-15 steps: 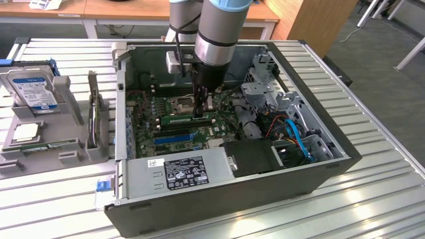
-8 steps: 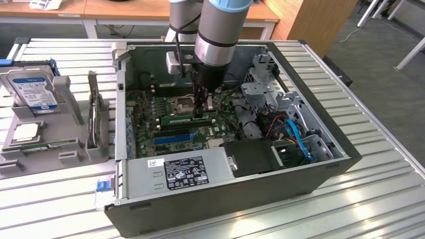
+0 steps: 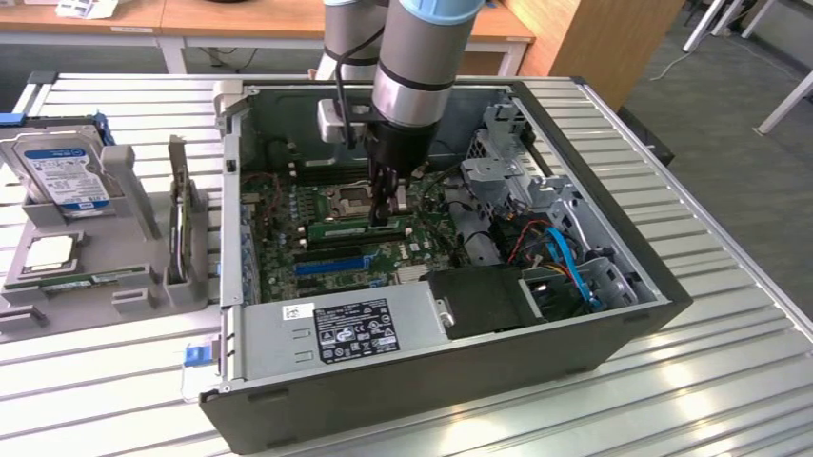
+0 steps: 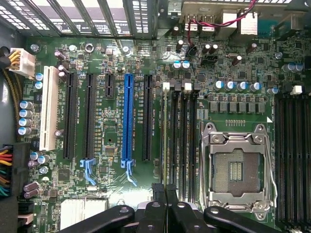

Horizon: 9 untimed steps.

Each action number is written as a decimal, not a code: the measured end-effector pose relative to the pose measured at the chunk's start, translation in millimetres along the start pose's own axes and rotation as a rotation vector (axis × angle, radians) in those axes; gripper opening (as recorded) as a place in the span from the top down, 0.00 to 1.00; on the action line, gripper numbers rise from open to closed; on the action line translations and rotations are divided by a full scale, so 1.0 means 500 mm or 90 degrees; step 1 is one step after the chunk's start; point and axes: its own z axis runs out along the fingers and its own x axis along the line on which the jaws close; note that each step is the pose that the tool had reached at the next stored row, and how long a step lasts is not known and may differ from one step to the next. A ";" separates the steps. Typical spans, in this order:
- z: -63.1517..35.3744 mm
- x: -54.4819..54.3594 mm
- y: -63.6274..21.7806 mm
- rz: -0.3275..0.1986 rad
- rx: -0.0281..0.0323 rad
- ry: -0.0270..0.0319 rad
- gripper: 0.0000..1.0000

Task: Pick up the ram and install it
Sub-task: 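Insert the ram into the slot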

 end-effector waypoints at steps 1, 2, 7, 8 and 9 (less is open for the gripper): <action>0.001 0.000 0.000 0.000 0.0000 0.0001 0.89; 0.001 0.000 0.000 0.000 -0.0001 0.0002 0.89; 0.002 0.000 0.000 0.000 0.0001 -0.0001 0.89; 0.003 0.000 0.000 0.000 0.0000 -0.0001 0.89; 0.003 0.000 0.000 0.000 -0.0001 0.0002 0.89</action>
